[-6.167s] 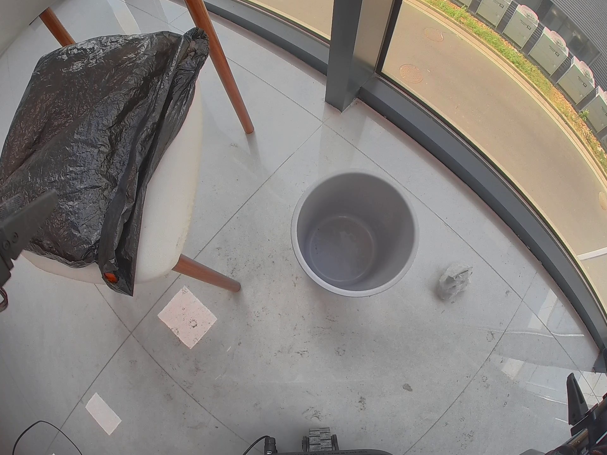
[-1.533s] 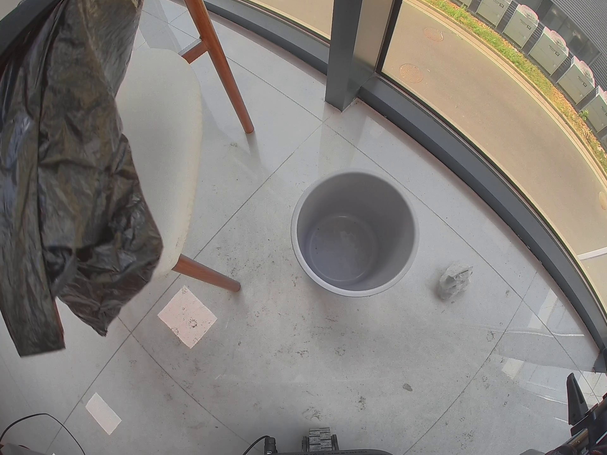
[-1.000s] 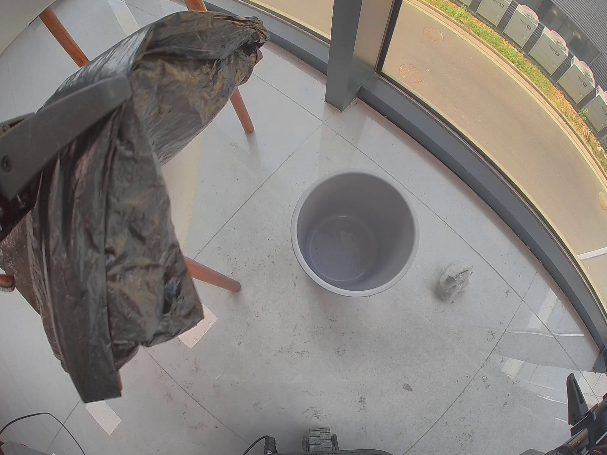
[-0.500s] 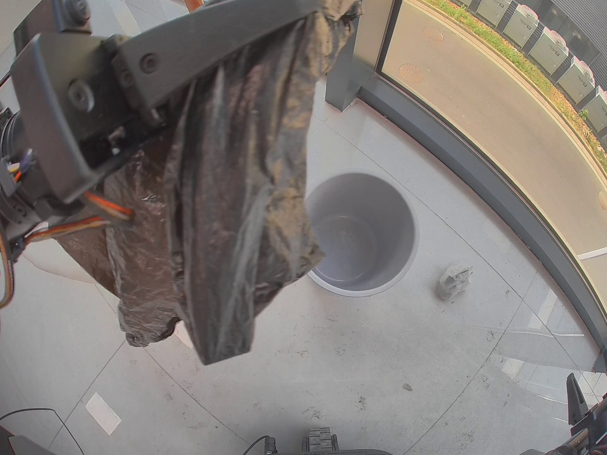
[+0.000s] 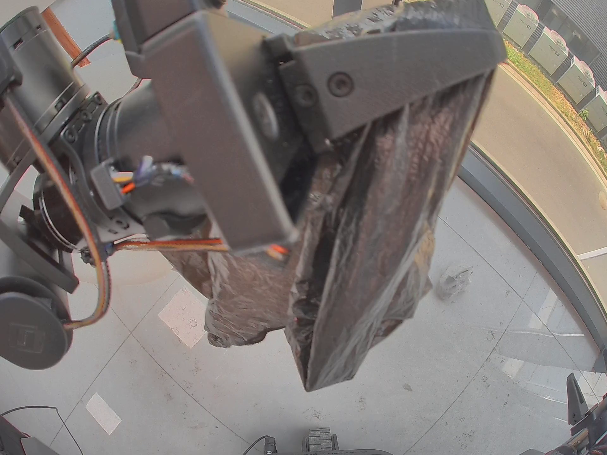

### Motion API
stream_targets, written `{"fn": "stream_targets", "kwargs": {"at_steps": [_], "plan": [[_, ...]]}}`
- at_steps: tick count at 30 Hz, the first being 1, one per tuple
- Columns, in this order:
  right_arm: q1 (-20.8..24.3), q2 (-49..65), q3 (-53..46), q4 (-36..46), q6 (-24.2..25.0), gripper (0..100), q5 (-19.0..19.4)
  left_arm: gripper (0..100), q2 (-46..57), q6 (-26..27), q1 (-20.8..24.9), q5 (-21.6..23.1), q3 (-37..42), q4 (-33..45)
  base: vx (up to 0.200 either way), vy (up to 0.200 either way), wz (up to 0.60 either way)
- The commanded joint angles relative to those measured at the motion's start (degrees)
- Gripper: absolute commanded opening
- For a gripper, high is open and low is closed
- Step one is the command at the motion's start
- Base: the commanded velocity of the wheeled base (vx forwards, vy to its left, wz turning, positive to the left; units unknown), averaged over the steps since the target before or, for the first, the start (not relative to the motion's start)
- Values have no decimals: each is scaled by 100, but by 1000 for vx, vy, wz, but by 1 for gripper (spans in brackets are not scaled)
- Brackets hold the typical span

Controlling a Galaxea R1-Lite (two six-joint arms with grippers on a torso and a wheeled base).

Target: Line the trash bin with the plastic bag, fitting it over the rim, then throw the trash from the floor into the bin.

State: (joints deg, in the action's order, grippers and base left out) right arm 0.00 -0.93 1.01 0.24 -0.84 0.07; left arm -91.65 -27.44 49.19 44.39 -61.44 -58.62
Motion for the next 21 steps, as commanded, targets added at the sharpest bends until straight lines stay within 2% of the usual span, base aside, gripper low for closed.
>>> {"fn": "stream_targets", "kwargs": {"at_steps": [1,5,10,16,21], "plan": [[0,57,-92,2,-4,100,1,0,-231,-420,21,79,-70,-26,0,0,0],[0,57,-92,2,5,100,1,0,-354,-842,12,246,-140,-202,0,0,0],[0,57,-92,2,-4,100,1,0,-855,-877,-102,404,-272,-817,0,0,0],[0,57,-92,2,-4,100,1,0,-1312,-886,-639,747,-342,-1195,0,0,0],[0,57,-92,2,-4,100,1,0,-1505,-1106,-709,896,-448,-1599,0,0,0]]}}
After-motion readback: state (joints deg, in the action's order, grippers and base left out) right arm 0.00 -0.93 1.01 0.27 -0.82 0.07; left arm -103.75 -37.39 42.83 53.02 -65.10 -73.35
